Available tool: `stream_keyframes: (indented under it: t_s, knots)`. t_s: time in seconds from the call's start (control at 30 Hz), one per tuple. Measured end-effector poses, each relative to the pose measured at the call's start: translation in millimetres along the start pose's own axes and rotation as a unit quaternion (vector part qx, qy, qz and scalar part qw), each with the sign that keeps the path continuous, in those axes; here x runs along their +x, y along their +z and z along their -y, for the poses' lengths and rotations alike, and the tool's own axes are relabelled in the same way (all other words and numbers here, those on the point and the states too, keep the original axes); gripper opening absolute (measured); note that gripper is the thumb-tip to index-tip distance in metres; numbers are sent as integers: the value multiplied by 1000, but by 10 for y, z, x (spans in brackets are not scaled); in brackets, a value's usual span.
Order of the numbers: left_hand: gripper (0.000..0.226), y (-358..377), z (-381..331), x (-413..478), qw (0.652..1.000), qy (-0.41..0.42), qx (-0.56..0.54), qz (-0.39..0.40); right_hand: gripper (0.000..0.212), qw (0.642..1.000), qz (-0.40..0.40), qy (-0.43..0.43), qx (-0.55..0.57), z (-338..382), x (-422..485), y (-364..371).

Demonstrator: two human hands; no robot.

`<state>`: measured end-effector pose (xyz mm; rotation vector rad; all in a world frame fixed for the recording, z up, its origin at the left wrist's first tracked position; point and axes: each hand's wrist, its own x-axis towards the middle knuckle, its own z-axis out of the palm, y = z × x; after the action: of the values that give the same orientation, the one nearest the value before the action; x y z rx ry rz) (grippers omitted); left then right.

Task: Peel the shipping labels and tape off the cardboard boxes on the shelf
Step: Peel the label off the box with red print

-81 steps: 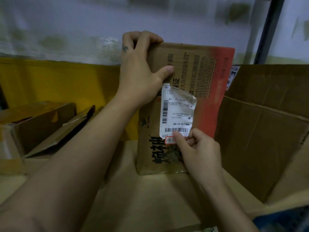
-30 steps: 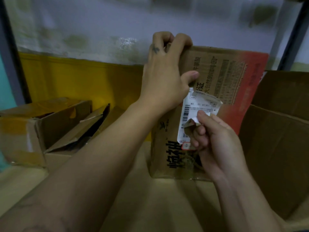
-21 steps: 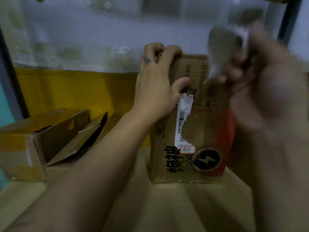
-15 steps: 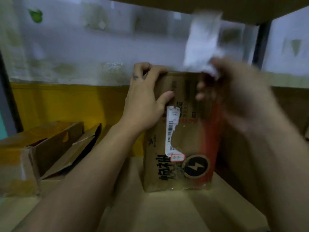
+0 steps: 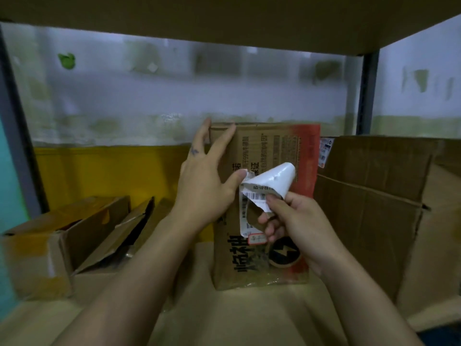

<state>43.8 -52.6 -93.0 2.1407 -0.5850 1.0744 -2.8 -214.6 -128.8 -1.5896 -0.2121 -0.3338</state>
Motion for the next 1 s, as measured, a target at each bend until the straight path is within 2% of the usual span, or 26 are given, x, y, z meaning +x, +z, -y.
stream_keyframes:
  t_s: [0.07, 0.13, 0.2, 0.27, 0.37, 0.43, 0.5, 0.57, 0.73, 0.87, 1.0]
  knots:
    - [53, 32, -40, -252, 997, -7, -32, -75, 16, 1000, -5, -5, 2, -50, -83, -41]
    - [33, 118, -78, -549, 992, -18, -91, -82, 15, 1000, 0, -11, -5, -135, -199, -82]
    - [21, 214, -126, -793, 986, -48, -156, -42, 17, 999, 5, -18, -26, -251, -323, -122]
    - [19, 300, -182, -965, 971, -100, -215, 18, 18, 998, 0, -20, -55, -378, -451, -174]
    - [8, 425, -267, -1168, 959, -116, -241, 90, 18, 996, -18, -27, -80, -562, -692, -286]
    - [2, 513, -348, -1288, 955, -118, -249, 109, 11, 999, -29, 0, -39, -655, -911, -378]
    - [8, 626, -448, -1400, 948, -110, -259, 147, 17, 997, -59, 37, 25, -722, -1131, -481]
    - [15, 769, -588, -1508, 941, -101, -251, 202, 26, 988, -131, 57, 52, -791, -1311, -619]
    - [20, 1185, -991, -1705, 915, -84, -280, 276, 29, 958, -285, 32, 4, -975, -1607, -1005]
    - [17, 1519, -1275, -1799, 897, -56, -280, 337, 26, 942, -331, 51, 21, -1068, -1823, -1369]
    - [37, 1833, -1550, -1899, 880, 1, -240, 410, 28, 927, -364, 80, 33, -1232, -2167, -1780]
